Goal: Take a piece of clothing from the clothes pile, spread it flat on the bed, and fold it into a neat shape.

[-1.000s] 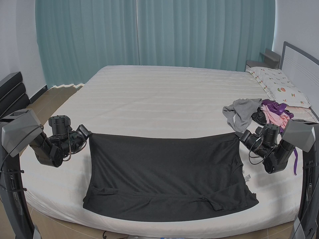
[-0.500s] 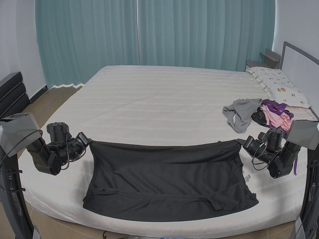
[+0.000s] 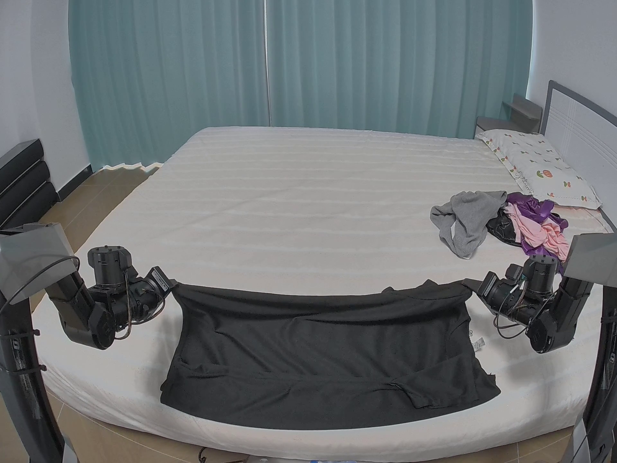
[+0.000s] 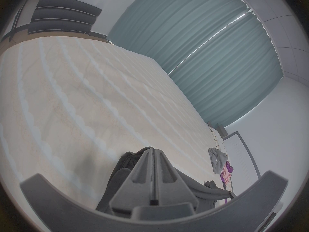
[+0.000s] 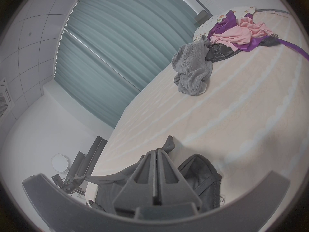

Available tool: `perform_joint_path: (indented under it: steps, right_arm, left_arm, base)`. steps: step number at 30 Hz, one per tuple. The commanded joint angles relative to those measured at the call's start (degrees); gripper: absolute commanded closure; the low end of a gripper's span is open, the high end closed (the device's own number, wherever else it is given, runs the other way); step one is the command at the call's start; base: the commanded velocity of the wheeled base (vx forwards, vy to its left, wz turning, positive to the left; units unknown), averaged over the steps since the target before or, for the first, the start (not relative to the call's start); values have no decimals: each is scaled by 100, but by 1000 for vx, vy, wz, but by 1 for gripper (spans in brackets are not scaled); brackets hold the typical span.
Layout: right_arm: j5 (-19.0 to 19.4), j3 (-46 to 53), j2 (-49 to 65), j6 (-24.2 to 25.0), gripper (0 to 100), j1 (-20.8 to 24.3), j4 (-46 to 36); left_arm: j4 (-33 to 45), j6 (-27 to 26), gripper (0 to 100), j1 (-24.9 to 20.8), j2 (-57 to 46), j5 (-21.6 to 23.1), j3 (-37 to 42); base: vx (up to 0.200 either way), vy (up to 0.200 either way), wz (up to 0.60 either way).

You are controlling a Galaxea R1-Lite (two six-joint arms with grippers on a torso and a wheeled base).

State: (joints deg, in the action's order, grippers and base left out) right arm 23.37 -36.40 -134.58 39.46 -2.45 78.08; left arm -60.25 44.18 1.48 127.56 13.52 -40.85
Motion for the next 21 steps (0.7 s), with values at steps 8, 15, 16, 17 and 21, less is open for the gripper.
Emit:
perform_joint_path:
  steps: [8,15,16,17,21]
  right_arm:
    - [212,1047,99,-307,100,-27,603]
    - [344,1610,117,-756,100,-107,832]
    - [344,1654,117,-808,100,-115,832]
    - [344,1698,117,-861,100,-150,840]
    - [405,1882,108,-1098,100,-230,840]
  left_arm:
    - [-31,-340,100,19,-223,10,745]
    - [-805,-366,100,19,-223,116,1475]
    - [-892,-366,100,28,-232,186,1580]
    - [-963,-366,100,37,-241,239,1668]
    - [-1191,-366,100,46,-249,327,1905]
  base:
    - [0,0,0]
    - [0,0,0]
    - [0,0,0]
    - [0,0,0]
    - [0,0,0]
